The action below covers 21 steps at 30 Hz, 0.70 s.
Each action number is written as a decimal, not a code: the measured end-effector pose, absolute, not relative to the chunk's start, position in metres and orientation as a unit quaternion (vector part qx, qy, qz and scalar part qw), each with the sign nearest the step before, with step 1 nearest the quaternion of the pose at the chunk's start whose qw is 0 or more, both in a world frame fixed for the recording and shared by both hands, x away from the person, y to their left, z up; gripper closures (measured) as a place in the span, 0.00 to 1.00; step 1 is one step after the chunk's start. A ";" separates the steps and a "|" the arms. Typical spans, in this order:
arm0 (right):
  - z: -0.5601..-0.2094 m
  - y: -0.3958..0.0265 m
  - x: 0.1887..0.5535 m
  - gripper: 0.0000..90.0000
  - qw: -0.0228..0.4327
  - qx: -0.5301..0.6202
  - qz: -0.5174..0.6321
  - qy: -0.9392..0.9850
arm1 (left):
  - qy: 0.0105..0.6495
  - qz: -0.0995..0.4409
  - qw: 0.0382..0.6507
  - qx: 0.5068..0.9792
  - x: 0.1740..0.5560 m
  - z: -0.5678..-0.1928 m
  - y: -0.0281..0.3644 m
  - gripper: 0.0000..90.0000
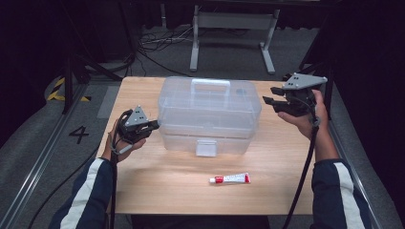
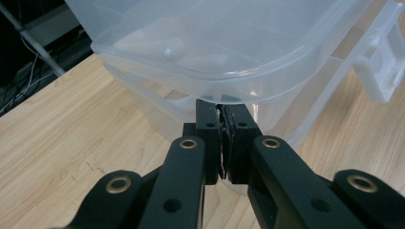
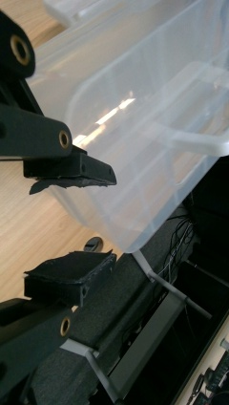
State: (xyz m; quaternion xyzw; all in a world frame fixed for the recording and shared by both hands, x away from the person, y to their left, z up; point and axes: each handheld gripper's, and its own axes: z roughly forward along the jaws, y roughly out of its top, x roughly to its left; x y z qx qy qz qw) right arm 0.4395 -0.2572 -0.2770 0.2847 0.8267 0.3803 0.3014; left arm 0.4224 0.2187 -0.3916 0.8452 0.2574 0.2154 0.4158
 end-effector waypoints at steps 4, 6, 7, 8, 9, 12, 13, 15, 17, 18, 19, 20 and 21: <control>-0.296 -0.269 0.433 0.58 0.302 0.294 0.386 0.820 | 0.256 0.216 0.415 0.846 0.423 -0.391 0.219 0.96; -0.309 -0.273 0.430 0.56 0.300 0.293 0.384 0.823 | 0.256 0.216 0.415 0.846 0.423 -0.391 0.219 0.97; -0.312 -0.275 0.429 0.56 0.298 0.294 0.383 0.823 | 0.256 0.215 0.415 0.846 0.423 -0.391 0.219 0.97; -0.317 -0.277 0.428 0.55 0.291 0.297 0.387 0.823 | 0.255 0.216 0.414 0.847 0.423 -0.391 0.219 0.97; -0.322 -0.278 0.427 0.55 0.286 0.297 0.390 0.823 | 0.255 0.215 0.414 0.847 0.423 -0.391 0.219 0.97; -0.337 -0.279 0.426 0.51 0.281 0.295 0.376 0.833 | 0.254 0.215 0.415 0.847 0.423 -0.389 0.219 0.96; -0.342 -0.278 0.425 0.51 0.279 0.291 0.372 0.836 | 0.254 0.215 0.415 0.847 0.423 -0.389 0.220 0.96; -0.349 -0.279 0.424 0.50 0.274 0.290 0.369 0.840 | 0.254 0.216 0.416 0.846 0.423 -0.388 0.220 0.96; -0.357 -0.280 0.423 0.49 0.270 0.285 0.371 0.841 | 0.252 0.219 0.416 0.846 0.423 -0.386 0.220 0.96; -0.360 -0.280 0.423 0.49 0.269 0.286 0.370 0.842 | 0.253 0.218 0.418 0.845 0.424 -0.386 0.220 0.96; -0.364 -0.280 0.423 0.49 0.267 0.286 0.371 0.842 | 0.253 0.219 0.419 0.844 0.424 -0.385 0.220 0.96; -0.367 -0.280 0.424 0.49 0.262 0.286 0.370 0.844 | 0.254 0.220 0.422 0.842 0.424 -0.384 0.220 0.96; -0.370 -0.280 0.424 0.50 0.259 0.284 0.368 0.847 | 0.254 0.219 0.424 0.841 0.424 -0.384 0.220 0.95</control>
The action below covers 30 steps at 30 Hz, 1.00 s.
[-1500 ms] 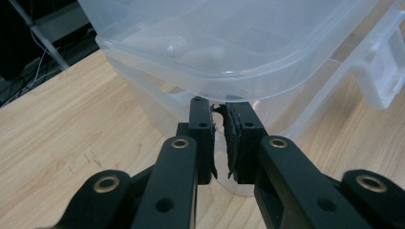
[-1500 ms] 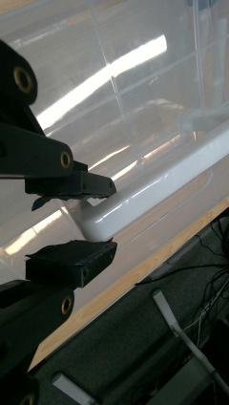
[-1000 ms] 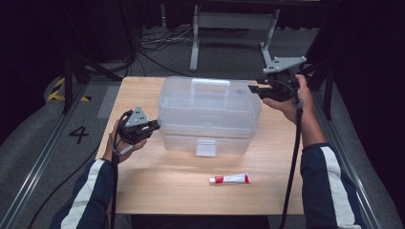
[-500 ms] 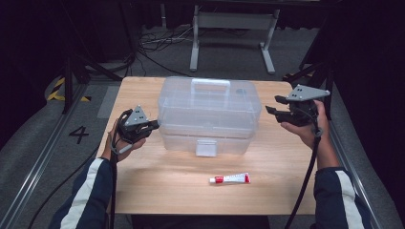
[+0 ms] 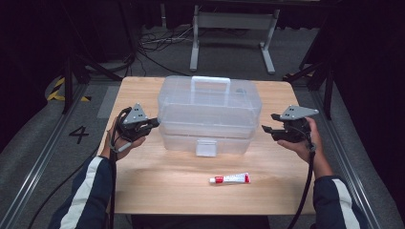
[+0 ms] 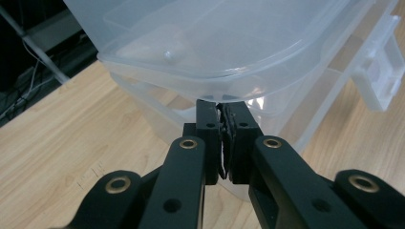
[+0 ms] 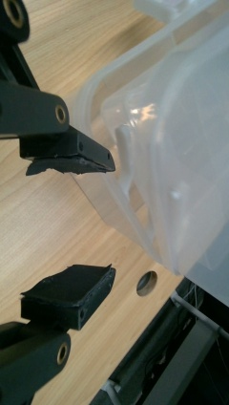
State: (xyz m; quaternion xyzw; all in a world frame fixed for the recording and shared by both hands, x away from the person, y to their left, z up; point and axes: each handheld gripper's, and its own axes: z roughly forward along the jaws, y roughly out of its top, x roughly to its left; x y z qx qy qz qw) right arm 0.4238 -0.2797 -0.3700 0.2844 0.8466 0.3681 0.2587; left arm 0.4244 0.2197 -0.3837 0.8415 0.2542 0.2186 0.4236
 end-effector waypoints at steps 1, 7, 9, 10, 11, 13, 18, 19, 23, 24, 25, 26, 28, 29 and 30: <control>-0.373 -0.279 0.424 0.51 0.251 0.283 0.370 0.848 | 0.254 0.217 0.422 0.843 0.425 -0.383 0.219 0.95; -0.383 -0.270 0.426 0.51 0.255 0.272 0.368 0.851 | 0.253 0.221 0.418 0.844 0.425 -0.381 0.219 0.95; -0.382 -0.268 0.425 0.51 0.264 0.271 0.378 0.845 | 0.253 0.220 0.418 0.845 0.425 -0.381 0.219 0.94; -0.382 -0.268 0.424 0.51 0.264 0.270 0.383 0.843 | 0.254 0.219 0.419 0.844 0.425 -0.381 0.219 0.94; -0.381 -0.267 0.424 0.51 0.269 0.270 0.387 0.840 | 0.253 0.219 0.419 0.844 0.425 -0.381 0.219 0.94; -0.380 -0.267 0.424 0.52 0.278 0.270 0.391 0.835 | 0.252 0.219 0.418 0.845 0.425 -0.380 0.218 0.94; -0.379 -0.266 0.425 0.53 0.288 0.274 0.412 0.820 | 0.249 0.217 0.416 0.847 0.425 -0.379 0.217 0.95; -0.379 -0.265 0.425 0.54 0.295 0.274 0.409 0.819 | 0.247 0.217 0.415 0.848 0.425 -0.379 0.216 0.95; -0.378 -0.264 0.424 0.54 0.309 0.272 0.409 0.815 | 0.242 0.218 0.416 0.849 0.423 -0.378 0.214 0.94; -0.378 -0.264 0.424 0.54 0.310 0.273 0.411 0.813 | 0.243 0.218 0.418 0.848 0.423 -0.378 0.213 0.93; -0.378 -0.264 0.423 0.54 0.309 0.273 0.415 0.811 | 0.242 0.218 0.419 0.848 0.422 -0.378 0.213 0.92; -0.378 -0.264 0.423 0.54 0.310 0.273 0.415 0.810 | 0.240 0.220 0.418 0.848 0.421 -0.377 0.213 0.92; -0.378 -0.264 0.422 0.54 0.316 0.273 0.418 0.807 | 0.239 0.219 0.419 0.848 0.420 -0.377 0.214 0.91; -0.379 -0.264 0.423 0.54 0.315 0.272 0.419 0.807 | 0.239 0.217 0.420 0.848 0.420 -0.377 0.214 0.90; -0.379 -0.264 0.423 0.54 0.316 0.272 0.419 0.806 | 0.240 0.216 0.422 0.847 0.419 -0.378 0.215 0.89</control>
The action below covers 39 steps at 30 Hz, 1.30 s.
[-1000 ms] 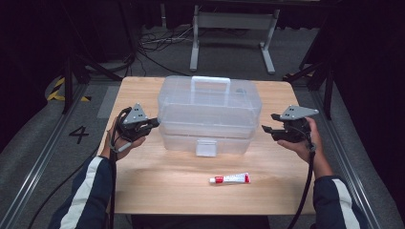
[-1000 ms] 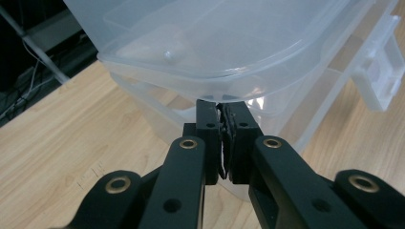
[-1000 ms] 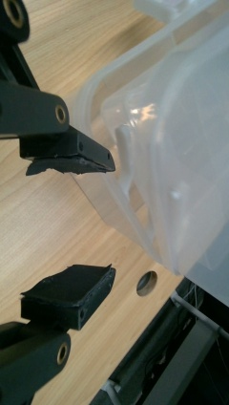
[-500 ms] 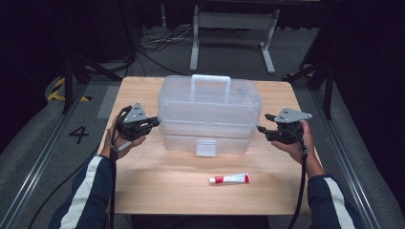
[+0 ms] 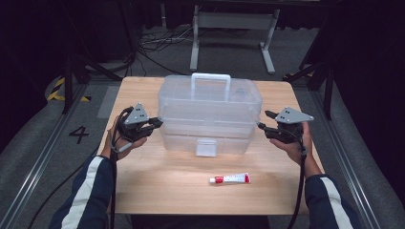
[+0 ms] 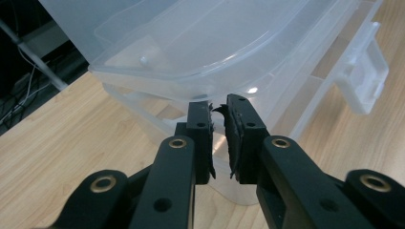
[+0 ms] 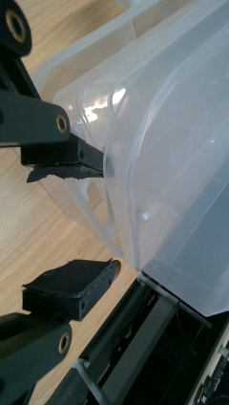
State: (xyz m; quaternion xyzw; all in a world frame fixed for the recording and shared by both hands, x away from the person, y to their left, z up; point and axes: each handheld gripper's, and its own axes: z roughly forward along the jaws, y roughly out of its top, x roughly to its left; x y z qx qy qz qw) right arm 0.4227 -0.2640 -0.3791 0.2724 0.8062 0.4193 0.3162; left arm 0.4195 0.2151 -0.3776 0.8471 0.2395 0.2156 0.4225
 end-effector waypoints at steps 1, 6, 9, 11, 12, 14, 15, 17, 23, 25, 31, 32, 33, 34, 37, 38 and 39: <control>-0.380 -0.264 0.423 0.55 0.319 0.273 0.421 0.804 | 0.240 0.215 0.425 0.846 0.419 -0.378 0.215 0.89; -0.380 -0.261 0.422 0.57 0.325 0.272 0.427 0.799 | 0.239 0.212 0.421 0.849 0.418 -0.381 0.216 0.85; -0.379 -0.261 0.421 0.58 0.331 0.271 0.432 0.794 | 0.237 0.206 0.422 0.850 0.415 -0.382 0.217 0.80; -0.378 -0.260 0.420 0.60 0.338 0.268 0.436 0.790 | 0.231 0.201 0.422 0.854 0.413 -0.384 0.216 0.76; -0.378 -0.259 0.420 0.61 0.341 0.268 0.438 0.788 | 0.230 0.200 0.419 0.856 0.412 -0.386 0.214 0.73; -0.377 -0.258 0.419 0.62 0.346 0.261 0.445 0.784 | 0.222 0.193 0.415 0.861 0.411 -0.389 0.211 0.71; -0.377 -0.257 0.419 0.64 0.352 0.261 0.448 0.780 | 0.219 0.193 0.413 0.863 0.410 -0.389 0.210 0.70; -0.376 -0.255 0.419 0.66 0.354 0.258 0.454 0.776 | 0.217 0.190 0.411 0.865 0.410 -0.390 0.208 0.67; -0.373 -0.252 0.418 0.72 0.377 0.259 0.463 0.759 | 0.215 0.189 0.399 0.871 0.409 -0.395 0.203 0.63; -0.373 -0.252 0.419 0.72 0.379 0.261 0.466 0.756 | 0.216 0.187 0.402 0.870 0.410 -0.396 0.203 0.63; -0.371 -0.250 0.420 0.74 0.389 0.266 0.476 0.743 | 0.216 0.179 0.411 0.867 0.412 -0.398 0.205 0.62; -0.371 -0.250 0.419 0.74 0.392 0.265 0.476 0.741 | 0.217 0.180 0.411 0.867 0.411 -0.398 0.205 0.62; -0.370 -0.248 0.419 0.74 0.398 0.264 0.474 0.740 | 0.216 0.179 0.410 0.868 0.411 -0.398 0.205 0.62; -0.370 -0.247 0.419 0.75 0.397 0.263 0.476 0.739 | 0.216 0.179 0.410 0.868 0.411 -0.398 0.205 0.61; -0.370 -0.245 0.419 0.77 0.409 0.258 0.471 0.737 | 0.216 0.180 0.409 0.868 0.411 -0.397 0.205 0.62; -0.369 -0.245 0.419 0.77 0.411 0.258 0.472 0.736 | 0.214 0.183 0.406 0.869 0.410 -0.396 0.205 0.62; -0.369 -0.245 0.419 0.77 0.413 0.259 0.473 0.734 | 0.214 0.183 0.406 0.869 0.410 -0.396 0.205 0.62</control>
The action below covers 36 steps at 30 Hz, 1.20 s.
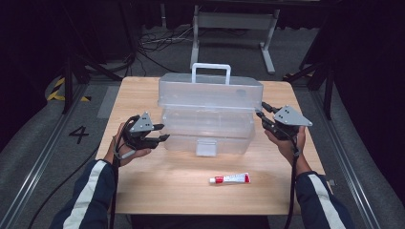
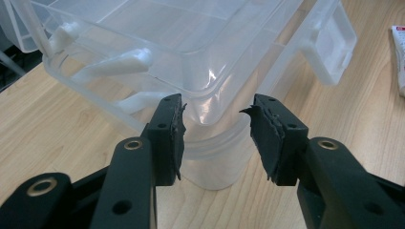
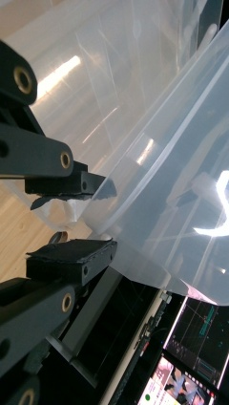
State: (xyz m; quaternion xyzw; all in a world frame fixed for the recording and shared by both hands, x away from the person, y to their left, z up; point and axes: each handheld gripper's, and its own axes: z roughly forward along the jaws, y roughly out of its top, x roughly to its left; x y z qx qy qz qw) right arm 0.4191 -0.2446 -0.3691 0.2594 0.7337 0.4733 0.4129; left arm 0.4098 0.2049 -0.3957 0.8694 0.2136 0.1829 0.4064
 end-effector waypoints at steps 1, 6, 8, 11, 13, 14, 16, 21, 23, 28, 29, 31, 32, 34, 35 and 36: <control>-0.369 -0.244 0.419 0.78 0.414 0.262 0.475 0.731 | 0.212 0.182 0.408 0.869 0.409 -0.395 0.205 0.62; -0.367 -0.243 0.421 0.79 0.425 0.265 0.474 0.724 | 0.209 0.180 0.408 0.870 0.408 -0.394 0.204 0.62; -0.367 -0.241 0.423 0.81 0.432 0.270 0.472 0.719 | 0.207 0.180 0.408 0.871 0.407 -0.394 0.203 0.62; -0.368 -0.240 0.425 0.82 0.436 0.278 0.472 0.714 | 0.206 0.182 0.406 0.872 0.406 -0.394 0.201 0.61; -0.369 -0.239 0.426 0.85 0.449 0.285 0.465 0.708 | 0.202 0.181 0.407 0.872 0.405 -0.393 0.199 0.60; -0.369 -0.238 0.426 0.85 0.451 0.286 0.463 0.707 | 0.199 0.186 0.404 0.873 0.404 -0.392 0.198 0.60; -0.368 -0.238 0.426 0.86 0.454 0.285 0.462 0.707 | 0.199 0.187 0.405 0.872 0.403 -0.392 0.197 0.60; -0.366 -0.236 0.427 0.88 0.465 0.288 0.455 0.703 | 0.199 0.188 0.413 0.869 0.403 -0.389 0.200 0.60; -0.364 -0.235 0.428 0.88 0.467 0.290 0.454 0.701 | 0.194 0.187 0.418 0.868 0.402 -0.387 0.200 0.60; -0.360 -0.233 0.430 0.89 0.472 0.293 0.449 0.700 | 0.184 0.188 0.417 0.870 0.398 -0.385 0.197 0.61; -0.359 -0.232 0.430 0.89 0.474 0.295 0.447 0.699 | 0.183 0.188 0.417 0.870 0.398 -0.385 0.195 0.61; -0.357 -0.230 0.429 0.90 0.475 0.297 0.446 0.699 | 0.176 0.194 0.413 0.872 0.396 -0.384 0.192 0.61; -0.356 -0.229 0.430 0.90 0.476 0.296 0.444 0.699 | 0.174 0.192 0.415 0.872 0.396 -0.384 0.190 0.61; -0.355 -0.229 0.431 0.90 0.473 0.298 0.445 0.700 | 0.169 0.190 0.415 0.873 0.396 -0.384 0.187 0.61; -0.354 -0.228 0.431 0.90 0.473 0.298 0.444 0.700 | 0.166 0.186 0.415 0.875 0.397 -0.385 0.184 0.62; -0.353 -0.228 0.432 0.90 0.474 0.300 0.443 0.699 | 0.164 0.185 0.415 0.876 0.397 -0.385 0.183 0.62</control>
